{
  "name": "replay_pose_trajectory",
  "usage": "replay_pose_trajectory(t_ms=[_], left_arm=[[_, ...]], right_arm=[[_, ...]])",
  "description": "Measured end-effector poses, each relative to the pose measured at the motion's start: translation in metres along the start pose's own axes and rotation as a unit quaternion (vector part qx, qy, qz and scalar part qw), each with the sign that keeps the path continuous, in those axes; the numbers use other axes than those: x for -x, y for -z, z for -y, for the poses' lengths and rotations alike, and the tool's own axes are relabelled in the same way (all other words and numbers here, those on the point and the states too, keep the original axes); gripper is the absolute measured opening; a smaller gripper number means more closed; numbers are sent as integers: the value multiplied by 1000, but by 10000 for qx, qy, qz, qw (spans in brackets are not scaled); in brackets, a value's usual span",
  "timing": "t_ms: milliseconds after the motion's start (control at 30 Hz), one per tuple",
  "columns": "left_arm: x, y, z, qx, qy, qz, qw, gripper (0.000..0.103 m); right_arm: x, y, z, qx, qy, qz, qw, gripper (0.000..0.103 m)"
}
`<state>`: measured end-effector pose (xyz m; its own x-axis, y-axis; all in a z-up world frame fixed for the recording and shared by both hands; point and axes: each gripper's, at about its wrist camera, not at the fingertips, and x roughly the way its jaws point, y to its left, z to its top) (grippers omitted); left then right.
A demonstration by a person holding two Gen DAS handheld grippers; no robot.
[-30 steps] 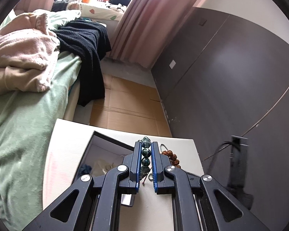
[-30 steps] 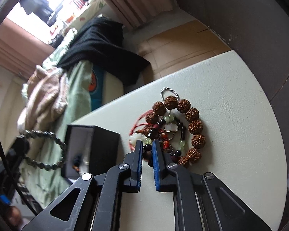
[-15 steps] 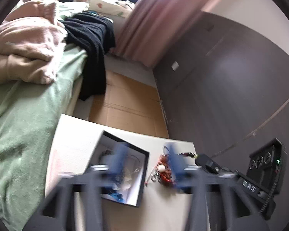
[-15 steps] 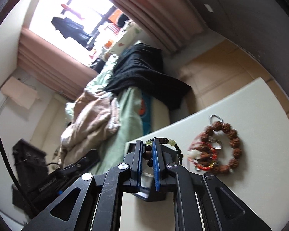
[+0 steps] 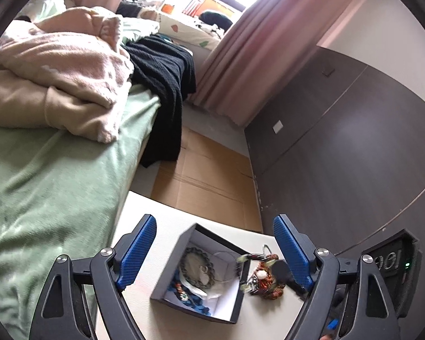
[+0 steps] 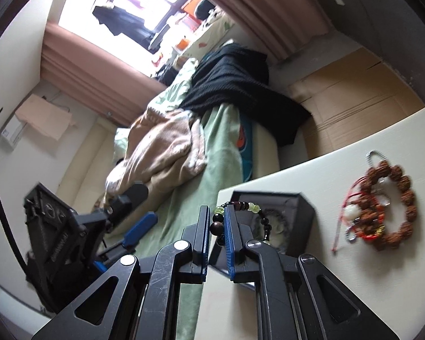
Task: Organize jewelry
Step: 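Move the left gripper to the red-string rudraksha bracelet and close on it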
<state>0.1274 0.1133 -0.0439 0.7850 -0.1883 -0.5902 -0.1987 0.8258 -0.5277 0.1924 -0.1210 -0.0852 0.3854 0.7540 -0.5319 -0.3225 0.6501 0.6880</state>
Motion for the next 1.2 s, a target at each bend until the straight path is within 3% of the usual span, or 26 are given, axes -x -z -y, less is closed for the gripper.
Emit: replay_pose_trajectory(t_ms=[67,100,133,333,467,833,1000,1067,1200], left_arm=[[1,-1,-3,53,32,11,10000,85],[2,-1,-5,86,49,1,10000,85],[1,-1,-5,102,57,-14,9999,85],[-1,1,2,47,127,-16,9999,85],[-5,5,13,-93,155,-68,9998,85],[-31,27,57,-696,262,-462,9962,85],[-47,44,80,-1041,253,-867,9905,76],[-53,51,86,-1117,270,-1028,9880,63],[-69,66,96,-1229,203,-1371,9827,52]], right_arm=[[-14,3,-2,19,67,-282,9996,28],[-18,5,-1,-39,49,-391,9992,44],[-17,6,1,-75,83,-374,9992,52],[16,1,19,-300,249,9,9992,54],[44,-4,36,-429,608,305,9968,59],[81,-13,78,-845,1054,437,9899,59],[92,-13,90,-914,1196,457,9876,59],[96,-13,96,-980,1218,463,9866,59],[104,-13,108,-1155,1284,491,9837,59]])
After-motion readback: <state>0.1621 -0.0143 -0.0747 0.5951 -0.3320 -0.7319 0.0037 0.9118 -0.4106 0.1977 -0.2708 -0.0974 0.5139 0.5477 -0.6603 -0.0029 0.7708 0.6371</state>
